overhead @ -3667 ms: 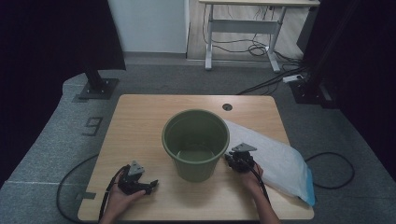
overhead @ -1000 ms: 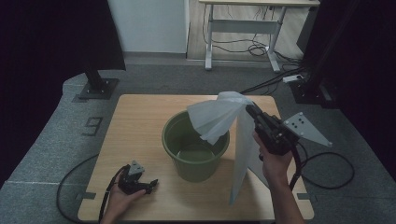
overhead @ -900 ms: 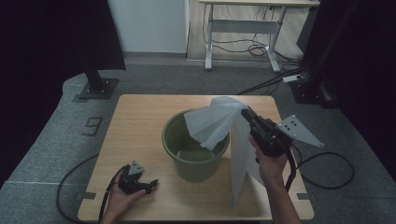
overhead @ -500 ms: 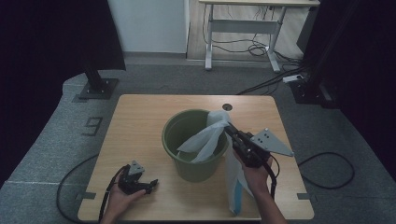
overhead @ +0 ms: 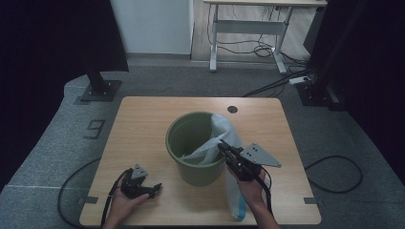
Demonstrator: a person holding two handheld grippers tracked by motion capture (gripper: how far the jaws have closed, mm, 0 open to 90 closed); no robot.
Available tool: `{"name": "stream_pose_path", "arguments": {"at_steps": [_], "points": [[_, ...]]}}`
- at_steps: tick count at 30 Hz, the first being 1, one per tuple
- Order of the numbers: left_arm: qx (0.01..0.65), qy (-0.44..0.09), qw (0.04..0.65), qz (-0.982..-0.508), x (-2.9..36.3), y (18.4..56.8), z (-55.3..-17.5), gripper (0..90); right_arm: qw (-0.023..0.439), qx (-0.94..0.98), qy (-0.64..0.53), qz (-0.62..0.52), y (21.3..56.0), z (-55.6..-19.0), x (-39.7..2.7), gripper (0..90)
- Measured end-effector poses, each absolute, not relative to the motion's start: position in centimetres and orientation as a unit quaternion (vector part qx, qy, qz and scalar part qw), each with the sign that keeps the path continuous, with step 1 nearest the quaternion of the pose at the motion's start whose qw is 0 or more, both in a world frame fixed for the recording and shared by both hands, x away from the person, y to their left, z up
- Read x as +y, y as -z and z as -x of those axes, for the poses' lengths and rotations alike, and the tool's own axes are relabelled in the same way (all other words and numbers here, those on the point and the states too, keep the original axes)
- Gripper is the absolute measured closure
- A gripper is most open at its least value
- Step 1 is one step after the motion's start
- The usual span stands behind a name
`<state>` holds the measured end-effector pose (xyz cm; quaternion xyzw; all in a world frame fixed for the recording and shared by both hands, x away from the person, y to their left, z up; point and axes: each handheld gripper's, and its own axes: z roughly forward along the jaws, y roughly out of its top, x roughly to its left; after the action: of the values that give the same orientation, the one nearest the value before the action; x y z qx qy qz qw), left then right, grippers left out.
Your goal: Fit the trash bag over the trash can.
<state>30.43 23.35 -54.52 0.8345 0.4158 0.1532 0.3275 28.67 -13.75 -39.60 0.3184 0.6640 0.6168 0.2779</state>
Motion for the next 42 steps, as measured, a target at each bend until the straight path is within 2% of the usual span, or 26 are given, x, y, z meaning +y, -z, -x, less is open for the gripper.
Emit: {"name": "stream_pose_path", "arguments": {"at_steps": [2,4,6,10,17,24,30,34,40,42], "points": [[0.416,-0.153,0.327,-0.835,23.4,54.5,-30.4,14.9,0.266,0.669,-0.619,-0.314,39.7,-28.6,-13.8,80.2],[0.416,-0.153,0.328,-0.834,23.4,54.5,-30.4,14.9,0.255,0.673,-0.619,-0.314,39.6,-28.5,-13.9,65.9],[0.416,-0.153,0.328,-0.834,23.4,54.5,-30.4,15.0,0.266,0.671,-0.615,-0.318,39.5,-27.8,-14.0,53.8],[0.416,-0.153,0.328,-0.834,23.4,54.5,-30.4,15.0,0.278,0.657,-0.618,-0.329,39.5,-26.2,-14.9,40.0],[0.416,-0.154,0.328,-0.834,23.4,54.5,-30.4,15.0,0.298,0.644,-0.615,-0.343,40.5,-23.3,-16.7,33.4],[0.416,-0.154,0.328,-0.834,23.4,54.5,-30.4,15.1,0.294,0.646,-0.609,-0.353,42.0,-21.5,-18.6,32.1],[0.417,-0.154,0.328,-0.834,23.4,54.5,-30.4,15.1,0.290,0.651,-0.595,-0.372,44.0,-21.1,-20.2,28.5],[0.417,-0.154,0.328,-0.834,23.3,54.5,-30.4,15.1,0.309,0.653,-0.574,-0.386,45.2,-21.2,-20.8,26.2],[0.417,-0.154,0.328,-0.834,23.3,54.5,-30.4,15.2,0.294,0.656,-0.561,-0.411,46.9,-22.0,-21.5,26.5],[0.417,-0.154,0.328,-0.834,23.3,54.5,-30.4,15.2,0.296,0.657,-0.551,-0.422,47.5,-22.3,-21.4,30.8]]}}
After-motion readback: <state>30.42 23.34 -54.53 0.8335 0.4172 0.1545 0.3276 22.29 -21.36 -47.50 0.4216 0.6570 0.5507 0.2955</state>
